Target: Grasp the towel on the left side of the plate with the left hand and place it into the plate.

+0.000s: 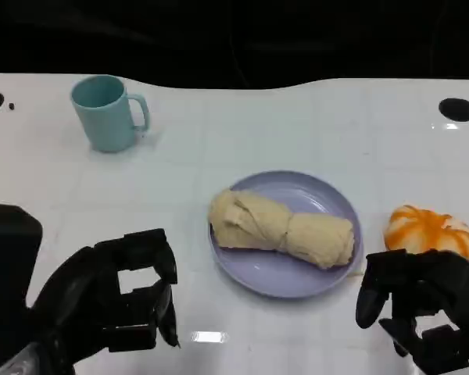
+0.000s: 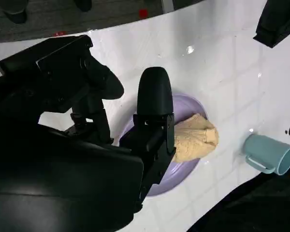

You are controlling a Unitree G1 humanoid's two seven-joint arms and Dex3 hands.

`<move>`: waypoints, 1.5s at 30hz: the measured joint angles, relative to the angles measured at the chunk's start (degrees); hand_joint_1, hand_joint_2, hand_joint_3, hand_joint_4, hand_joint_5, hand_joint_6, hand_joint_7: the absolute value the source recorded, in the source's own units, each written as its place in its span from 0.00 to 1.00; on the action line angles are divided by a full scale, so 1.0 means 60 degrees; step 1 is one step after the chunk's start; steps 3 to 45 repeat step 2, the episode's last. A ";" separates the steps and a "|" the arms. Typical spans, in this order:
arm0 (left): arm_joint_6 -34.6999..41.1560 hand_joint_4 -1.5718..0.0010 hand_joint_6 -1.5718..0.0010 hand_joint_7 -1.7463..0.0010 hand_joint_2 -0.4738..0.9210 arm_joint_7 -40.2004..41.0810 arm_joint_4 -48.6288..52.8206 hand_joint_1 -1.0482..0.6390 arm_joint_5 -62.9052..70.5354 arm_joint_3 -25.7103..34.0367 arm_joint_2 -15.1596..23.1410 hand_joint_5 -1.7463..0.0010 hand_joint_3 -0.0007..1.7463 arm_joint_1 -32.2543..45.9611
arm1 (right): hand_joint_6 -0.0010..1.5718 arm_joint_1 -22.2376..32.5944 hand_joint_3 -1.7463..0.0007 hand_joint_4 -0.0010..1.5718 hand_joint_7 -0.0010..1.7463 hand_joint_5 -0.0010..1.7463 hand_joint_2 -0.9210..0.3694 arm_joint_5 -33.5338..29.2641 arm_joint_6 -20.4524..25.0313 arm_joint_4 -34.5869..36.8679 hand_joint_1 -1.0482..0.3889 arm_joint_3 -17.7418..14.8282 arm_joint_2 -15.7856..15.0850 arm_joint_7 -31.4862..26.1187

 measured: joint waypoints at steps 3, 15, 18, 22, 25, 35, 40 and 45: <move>-0.0025 0.43 0.50 0.02 0.67 0.0048 -0.0015 0.57 0.0000 0.0005 0.0012 0.00 0.82 -0.0001 | 0.43 0.0001 0.40 0.45 0.82 0.97 0.25 -0.0001 0.0057 -0.0030 0.76 0.0000 0.0000 0.0000; -0.0025 0.43 0.50 0.02 0.67 0.0048 -0.0015 0.57 0.0000 0.0005 0.0012 0.00 0.82 -0.0001 | 0.43 0.0001 0.40 0.45 0.82 0.97 0.25 -0.0001 0.0057 -0.0030 0.76 0.0000 0.0000 0.0000; -0.0025 0.43 0.50 0.02 0.67 0.0048 -0.0015 0.57 0.0000 0.0005 0.0012 0.00 0.82 -0.0001 | 0.43 0.0001 0.40 0.45 0.82 0.97 0.25 -0.0001 0.0057 -0.0030 0.76 0.0000 0.0000 0.0000; -0.0025 0.43 0.50 0.02 0.67 0.0048 -0.0015 0.57 0.0000 0.0005 0.0012 0.00 0.82 -0.0001 | 0.43 0.0001 0.40 0.45 0.82 0.97 0.25 -0.0001 0.0057 -0.0030 0.76 0.0000 0.0000 0.0000; -0.0025 0.43 0.50 0.02 0.67 0.0048 -0.0015 0.57 0.0000 0.0005 0.0012 0.00 0.82 -0.0001 | 0.43 0.0001 0.40 0.45 0.82 0.97 0.25 -0.0001 0.0057 -0.0030 0.76 0.0000 0.0000 0.0000; -0.0025 0.43 0.50 0.02 0.67 0.0048 -0.0015 0.57 0.0000 0.0005 0.0012 0.00 0.82 -0.0001 | 0.43 0.0001 0.40 0.45 0.82 0.97 0.25 -0.0001 0.0057 -0.0030 0.76 0.0000 0.0000 0.0000; -0.0025 0.43 0.50 0.02 0.67 0.0048 -0.0015 0.57 0.0000 0.0005 0.0012 0.00 0.82 -0.0001 | 0.43 0.0001 0.40 0.45 0.82 0.97 0.25 -0.0001 0.0057 -0.0030 0.76 0.0000 0.0000 0.0000; -0.0025 0.43 0.50 0.02 0.67 0.0048 -0.0015 0.57 0.0000 0.0005 0.0012 0.00 0.82 -0.0001 | 0.43 0.0001 0.40 0.45 0.82 0.97 0.25 -0.0001 0.0057 -0.0030 0.76 0.0000 0.0000 0.0000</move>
